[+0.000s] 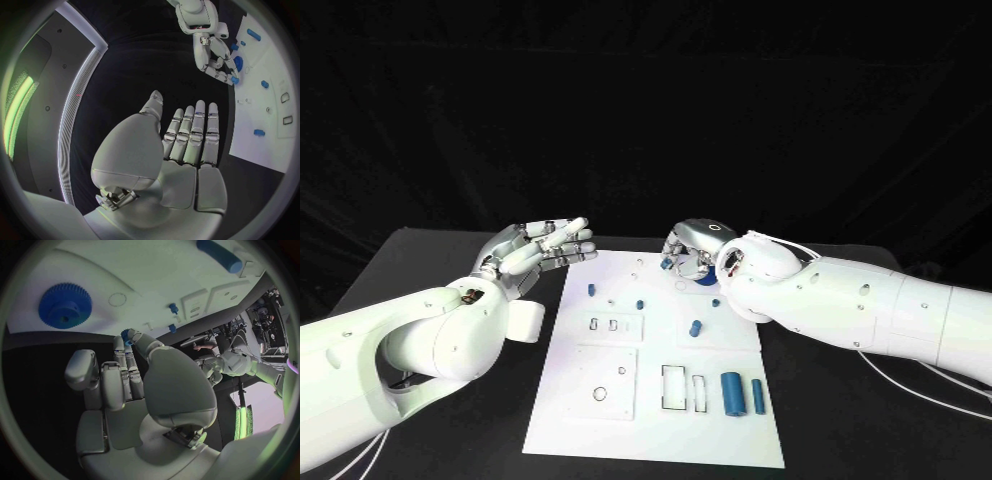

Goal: Assemble the parts on the task board

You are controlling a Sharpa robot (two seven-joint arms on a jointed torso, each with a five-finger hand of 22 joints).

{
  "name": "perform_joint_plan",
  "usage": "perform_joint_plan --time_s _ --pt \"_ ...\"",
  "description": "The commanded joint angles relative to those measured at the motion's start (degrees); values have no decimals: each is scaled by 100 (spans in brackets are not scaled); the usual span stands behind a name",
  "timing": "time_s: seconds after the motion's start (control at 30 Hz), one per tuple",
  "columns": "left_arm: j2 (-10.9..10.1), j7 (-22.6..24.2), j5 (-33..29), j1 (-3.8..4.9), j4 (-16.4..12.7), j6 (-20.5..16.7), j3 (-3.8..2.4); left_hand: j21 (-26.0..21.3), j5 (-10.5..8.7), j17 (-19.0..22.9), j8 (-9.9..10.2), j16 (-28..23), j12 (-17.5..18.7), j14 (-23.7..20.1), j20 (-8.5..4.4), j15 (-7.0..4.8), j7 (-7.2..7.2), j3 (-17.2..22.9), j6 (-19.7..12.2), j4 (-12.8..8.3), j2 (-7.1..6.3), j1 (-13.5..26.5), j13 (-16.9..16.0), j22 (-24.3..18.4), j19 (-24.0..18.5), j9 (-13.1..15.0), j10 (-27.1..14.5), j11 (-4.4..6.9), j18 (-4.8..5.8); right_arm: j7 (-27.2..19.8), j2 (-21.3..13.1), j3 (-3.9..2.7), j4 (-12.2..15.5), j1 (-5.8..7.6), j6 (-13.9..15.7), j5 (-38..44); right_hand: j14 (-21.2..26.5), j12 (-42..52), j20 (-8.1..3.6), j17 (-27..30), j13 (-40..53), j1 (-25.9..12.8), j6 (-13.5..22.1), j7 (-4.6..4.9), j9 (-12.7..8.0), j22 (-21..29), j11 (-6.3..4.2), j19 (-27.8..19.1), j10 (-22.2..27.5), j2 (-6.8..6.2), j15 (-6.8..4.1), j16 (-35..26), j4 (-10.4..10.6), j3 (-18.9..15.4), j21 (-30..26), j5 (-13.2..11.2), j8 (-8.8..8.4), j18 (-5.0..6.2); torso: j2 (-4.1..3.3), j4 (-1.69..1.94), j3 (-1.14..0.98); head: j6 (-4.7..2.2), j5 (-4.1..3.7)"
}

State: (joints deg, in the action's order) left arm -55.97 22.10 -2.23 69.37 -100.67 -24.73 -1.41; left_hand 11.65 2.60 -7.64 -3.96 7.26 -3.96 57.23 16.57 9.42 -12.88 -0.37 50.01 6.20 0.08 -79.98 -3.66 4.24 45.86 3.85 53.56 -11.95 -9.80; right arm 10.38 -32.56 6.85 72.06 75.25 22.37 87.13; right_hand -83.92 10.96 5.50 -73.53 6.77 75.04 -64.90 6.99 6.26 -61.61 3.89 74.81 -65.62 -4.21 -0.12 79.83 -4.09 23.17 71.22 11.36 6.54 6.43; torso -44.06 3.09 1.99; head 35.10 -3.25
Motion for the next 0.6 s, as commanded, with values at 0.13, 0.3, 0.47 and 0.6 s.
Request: perform_joint_plan --time_s 0.13,0.3,0.47,0.6 --pt "49 22 -69 12 40 104 -5 -16 26 12 31 -19 20 -40 0 18 -221 5 -208 -42 61 5 5 -15 43 -8 -334 -44 -39 -108 302 0 -334 -3 436 -192 -316 7 1 -12 -5 -54 -25 15 12 -8 -3 32 -24 -5 -49 43 31 17 30 34 26 -74 -19 30 13 -29 3" --pt "84 19 -79 13 60 119 -5 -16 27 11 23 -15 12 -35 -1 17 -225 10 -203 -43 68 3 2 -15 46 -4 -338 -44 -39 -125 506 0 -551 -32 455 -220 -316 1 1 -12 -8 -62 -16 23 16 -8 3 29 -17 -9 -47 45 41 19 29 42 20 -74 -22 66 28 -27 0" --pt "97 19 -82 13 55 124 -5 -16 27 10 17 -13 5 -32 -1 17 -226 13 -198 -44 73 2 0 -15 47 -1 -338 -44 -40 -144 644 3 -691 -64 372 -244 -316 0 1 -14 -9 -64 -15 24 16 -10 4 29 -16 -10 -46 47 43 19 30 44 19 -74 -31 94 46 -27 -24" --pt "98 15 -82 14 37 118 -5 -16 27 10 14 -12 1 -31 -1 17 -227 14 -195 -44 75 1 -2 -15 48 1 -337 -44 -40 -157 717 7 -770 -98 321 -289 -316 -4 2 -13 -11 -76 -7 29 19 -8 9 25 -9 -14 -43 48 53 17 28 45 14 -74 -36 90 45 -27 5"
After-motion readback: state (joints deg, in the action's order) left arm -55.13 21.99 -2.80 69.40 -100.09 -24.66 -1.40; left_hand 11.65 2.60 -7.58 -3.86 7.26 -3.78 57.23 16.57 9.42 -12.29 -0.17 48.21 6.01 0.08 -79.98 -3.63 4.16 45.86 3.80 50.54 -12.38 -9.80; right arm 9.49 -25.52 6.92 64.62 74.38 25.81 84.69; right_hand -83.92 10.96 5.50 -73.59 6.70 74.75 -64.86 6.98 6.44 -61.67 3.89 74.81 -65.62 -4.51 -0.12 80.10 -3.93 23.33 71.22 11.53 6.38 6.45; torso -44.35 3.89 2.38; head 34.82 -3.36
